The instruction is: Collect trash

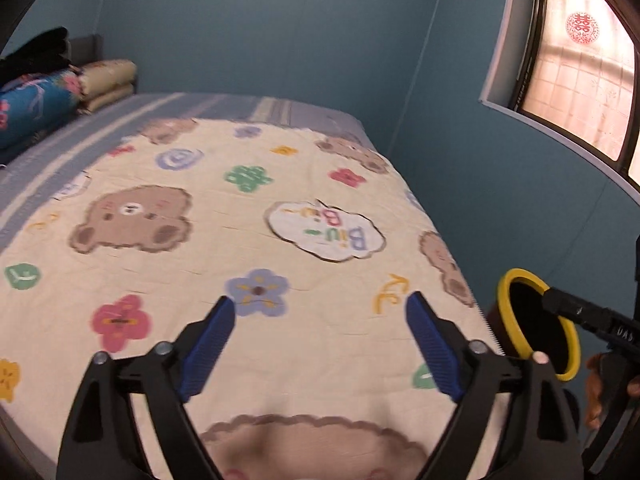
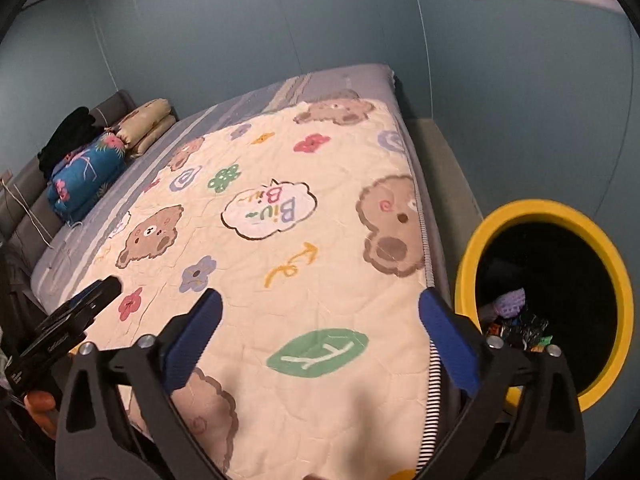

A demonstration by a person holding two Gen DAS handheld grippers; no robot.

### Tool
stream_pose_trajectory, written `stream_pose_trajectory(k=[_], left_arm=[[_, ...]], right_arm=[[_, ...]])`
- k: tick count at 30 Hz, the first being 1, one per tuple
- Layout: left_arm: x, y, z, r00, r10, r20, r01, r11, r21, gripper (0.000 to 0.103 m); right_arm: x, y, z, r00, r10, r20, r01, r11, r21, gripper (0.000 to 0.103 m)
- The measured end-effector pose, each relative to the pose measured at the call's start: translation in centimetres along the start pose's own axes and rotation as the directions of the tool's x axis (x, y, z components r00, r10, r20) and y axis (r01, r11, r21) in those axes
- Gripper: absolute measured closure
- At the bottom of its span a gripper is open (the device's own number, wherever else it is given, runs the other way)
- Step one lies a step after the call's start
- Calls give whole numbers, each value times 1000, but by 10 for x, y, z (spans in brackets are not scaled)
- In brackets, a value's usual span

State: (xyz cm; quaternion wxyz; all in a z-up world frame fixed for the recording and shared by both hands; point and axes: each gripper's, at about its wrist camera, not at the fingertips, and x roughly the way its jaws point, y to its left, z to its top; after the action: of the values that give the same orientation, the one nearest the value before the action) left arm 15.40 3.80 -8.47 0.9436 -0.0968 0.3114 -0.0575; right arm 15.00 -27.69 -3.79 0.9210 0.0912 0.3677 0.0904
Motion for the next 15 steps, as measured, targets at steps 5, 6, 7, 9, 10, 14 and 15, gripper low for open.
stream_pose_trajectory(k=[5, 6, 7, 9, 10, 14, 15], left_arm=[[-33, 6, -5, 995, 6, 98, -6, 1000, 9, 8], [-40, 5, -6, 993, 7, 119, -8, 1000, 7, 8], [-46, 4, -6, 990, 11, 139, -11, 1000, 2, 8], [-61, 1, -8, 982, 14, 189, -14, 1000, 0, 8], [-66, -1, -9, 980, 14, 200, -15, 1000, 3, 8], [-89, -9, -12, 968, -2, 250, 0, 1000, 8, 8], [-94, -12, -14, 966, -8, 259, 5, 1000, 12, 8]], right_arm=[[-20, 18, -4, 995, -15, 103, 16, 1000, -12, 8], [-25, 21, -5, 991, -18, 129, 19, 1000, -13, 8], [-32, 24, -7, 987, -20, 158, 23, 1000, -19, 8], [-43, 31, -11, 980, -21, 199, 30, 999, -43, 8], [-47, 33, -11, 977, -24, 214, 34, 998, -46, 8], [-70, 38, -17, 955, -35, 295, 51, 998, -46, 8], [-75, 40, -19, 948, -41, 316, 60, 997, -50, 8]])
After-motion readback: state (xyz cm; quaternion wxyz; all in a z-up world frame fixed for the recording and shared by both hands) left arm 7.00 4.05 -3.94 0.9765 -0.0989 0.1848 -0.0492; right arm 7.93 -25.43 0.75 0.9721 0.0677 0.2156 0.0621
